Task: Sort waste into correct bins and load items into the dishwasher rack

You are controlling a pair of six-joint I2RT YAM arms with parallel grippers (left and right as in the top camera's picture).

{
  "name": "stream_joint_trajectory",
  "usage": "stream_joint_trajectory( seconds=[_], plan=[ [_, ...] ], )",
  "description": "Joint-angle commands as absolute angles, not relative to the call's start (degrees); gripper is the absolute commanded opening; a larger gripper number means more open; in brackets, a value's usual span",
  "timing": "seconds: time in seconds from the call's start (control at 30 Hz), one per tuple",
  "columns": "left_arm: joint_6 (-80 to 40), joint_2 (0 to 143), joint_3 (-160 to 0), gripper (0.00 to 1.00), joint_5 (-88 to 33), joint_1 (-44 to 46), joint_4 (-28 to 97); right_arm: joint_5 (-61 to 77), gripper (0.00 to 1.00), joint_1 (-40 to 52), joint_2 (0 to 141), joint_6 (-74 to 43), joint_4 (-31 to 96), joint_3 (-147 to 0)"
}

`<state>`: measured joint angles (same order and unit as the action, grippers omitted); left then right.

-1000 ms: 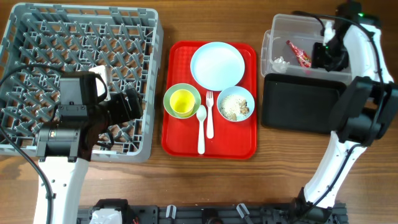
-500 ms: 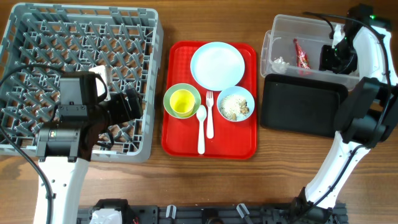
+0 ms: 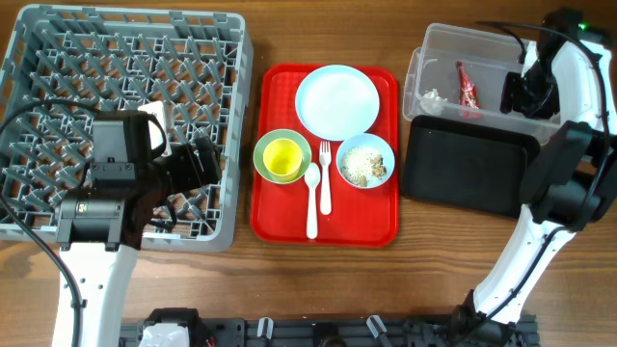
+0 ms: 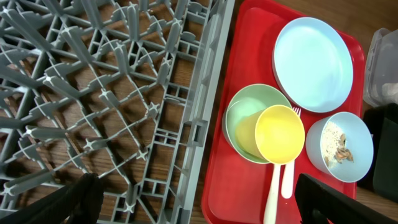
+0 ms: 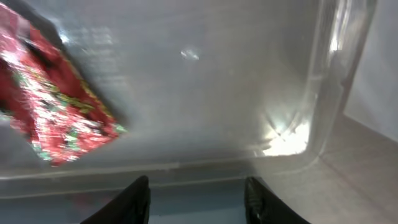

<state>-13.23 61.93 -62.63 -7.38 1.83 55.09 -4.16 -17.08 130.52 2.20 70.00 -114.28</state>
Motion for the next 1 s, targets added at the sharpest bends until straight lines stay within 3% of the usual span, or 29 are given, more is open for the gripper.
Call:
stream_joint_trajectory(
  seconds=[0.0, 0.13, 0.27, 0.4, 0.57, 0.97],
  plan=[
    [-14.0, 62.0, -63.6, 1.0, -8.1, 2.1, 54.9, 8.1, 0.52, -16.8, 125.7, 1.6, 67.7, -118.3],
    [-14.0, 62.0, -63.6, 1.0, -8.1, 2.1, 55.0, 21.0, 0.53, -14.7, 122.7, 2.5, 63.5, -119.2],
    [-14.0, 62.0, -63.6, 1.0, -8.1, 2.1, 55.0, 21.5, 0.5, -11.4, 123.2, 2.5, 63.5, -118.9],
    [-14.0, 61.9, -63.6, 1.0, -8.1, 2.1, 55.0, 18.0, 0.37, -7.6, 123.7, 2.6, 62.9, -117.1],
    [-14.0, 62.0, -63.6, 1.0, -8.1, 2.1, 55.0, 10.0, 0.36, -3.0, 123.8, 0.6, 60.7, -113.5],
    [-14.0, 62.0, -63.6, 1.0, -8.1, 2.1, 54.9, 6.0, 0.3, -0.5, 124.0, -1.7, 59.7, -107.5]
  ],
)
